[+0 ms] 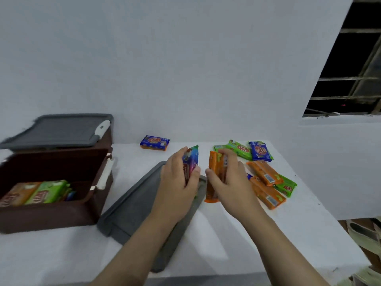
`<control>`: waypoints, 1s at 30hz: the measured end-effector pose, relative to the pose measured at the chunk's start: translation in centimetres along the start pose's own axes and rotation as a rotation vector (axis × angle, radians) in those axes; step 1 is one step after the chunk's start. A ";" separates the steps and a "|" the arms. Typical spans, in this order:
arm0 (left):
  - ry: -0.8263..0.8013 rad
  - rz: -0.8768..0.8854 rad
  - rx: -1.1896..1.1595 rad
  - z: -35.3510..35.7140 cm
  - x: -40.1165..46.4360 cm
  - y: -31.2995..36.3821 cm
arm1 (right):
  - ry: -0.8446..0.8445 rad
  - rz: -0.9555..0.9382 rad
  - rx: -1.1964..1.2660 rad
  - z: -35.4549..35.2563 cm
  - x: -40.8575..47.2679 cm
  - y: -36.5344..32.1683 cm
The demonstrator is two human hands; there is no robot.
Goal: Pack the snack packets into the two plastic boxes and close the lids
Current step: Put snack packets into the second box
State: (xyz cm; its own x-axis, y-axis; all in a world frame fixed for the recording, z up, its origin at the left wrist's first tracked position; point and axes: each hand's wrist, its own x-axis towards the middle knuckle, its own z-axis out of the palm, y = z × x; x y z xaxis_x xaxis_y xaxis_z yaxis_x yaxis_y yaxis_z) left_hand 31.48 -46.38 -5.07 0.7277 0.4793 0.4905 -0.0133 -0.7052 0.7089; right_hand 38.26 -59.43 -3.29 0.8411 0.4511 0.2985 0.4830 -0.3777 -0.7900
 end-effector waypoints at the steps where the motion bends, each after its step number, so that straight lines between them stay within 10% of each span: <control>1: 0.020 0.022 0.037 -1.4 0.1 -0.5 | 0.012 -0.032 0.049 1.0 0.2 -0.9; 15: 0.130 -0.040 0.171 -22.7 3.2 -14.4 | -0.121 -0.149 0.561 19.7 1.3 -15.8; 30: 0.138 -0.231 0.113 -27.5 3.4 -23.4 | -0.617 0.344 -0.159 32.4 3.9 -17.3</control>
State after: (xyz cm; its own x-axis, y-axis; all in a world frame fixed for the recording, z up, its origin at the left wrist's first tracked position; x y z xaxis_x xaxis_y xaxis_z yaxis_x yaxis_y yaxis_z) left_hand 15.46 -13.86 -6.08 0.6024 0.6951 0.3924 0.2237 -0.6189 0.7529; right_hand 25.32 -24.94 -5.84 0.6836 0.6422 -0.3467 0.2849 -0.6722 -0.6834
